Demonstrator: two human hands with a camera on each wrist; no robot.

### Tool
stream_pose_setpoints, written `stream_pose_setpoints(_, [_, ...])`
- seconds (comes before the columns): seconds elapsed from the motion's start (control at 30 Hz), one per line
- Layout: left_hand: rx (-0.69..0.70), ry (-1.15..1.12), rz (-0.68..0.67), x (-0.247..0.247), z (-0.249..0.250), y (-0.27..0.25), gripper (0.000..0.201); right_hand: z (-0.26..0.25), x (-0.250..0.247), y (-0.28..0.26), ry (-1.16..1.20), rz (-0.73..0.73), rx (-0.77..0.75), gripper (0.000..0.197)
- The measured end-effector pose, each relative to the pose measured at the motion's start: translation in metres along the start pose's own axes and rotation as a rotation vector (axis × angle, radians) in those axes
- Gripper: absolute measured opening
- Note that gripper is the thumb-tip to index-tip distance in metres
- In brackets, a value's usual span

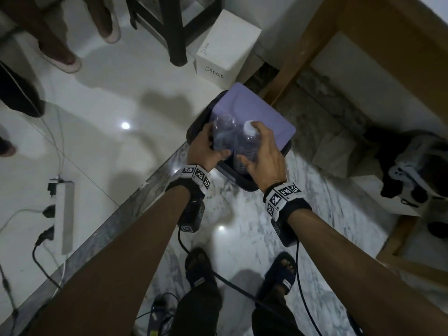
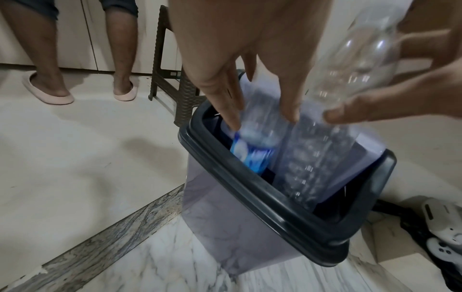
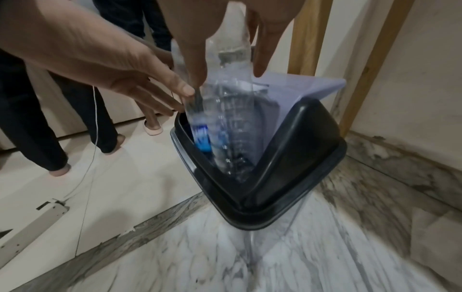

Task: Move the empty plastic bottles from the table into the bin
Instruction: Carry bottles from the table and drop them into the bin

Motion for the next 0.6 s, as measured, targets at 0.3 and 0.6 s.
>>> stream_pose_setpoints(0.3, [0.025, 0.148, -0.045, -0.016, 0.019, -0.038, 0.076, 0.003, -0.004, -0.017, -0.046, -0.072, 0.134, 0.077])
stream_pose_setpoints(0.6, [0.212, 0.36, -0.097, -0.058, 0.185, -0.096, 0.066, -0.074, -0.153, -0.029, -0.111, -0.033, 0.089, 0.051])
Point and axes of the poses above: each hand's wrist, its own y-axis towards the middle knuckle, its own x-axis out of the palm, z = x × y, the point moved 6 cm from there along y, towards the middle knuckle, and after that the axes turned 9 degrees about -z, right-handed, at the moved point
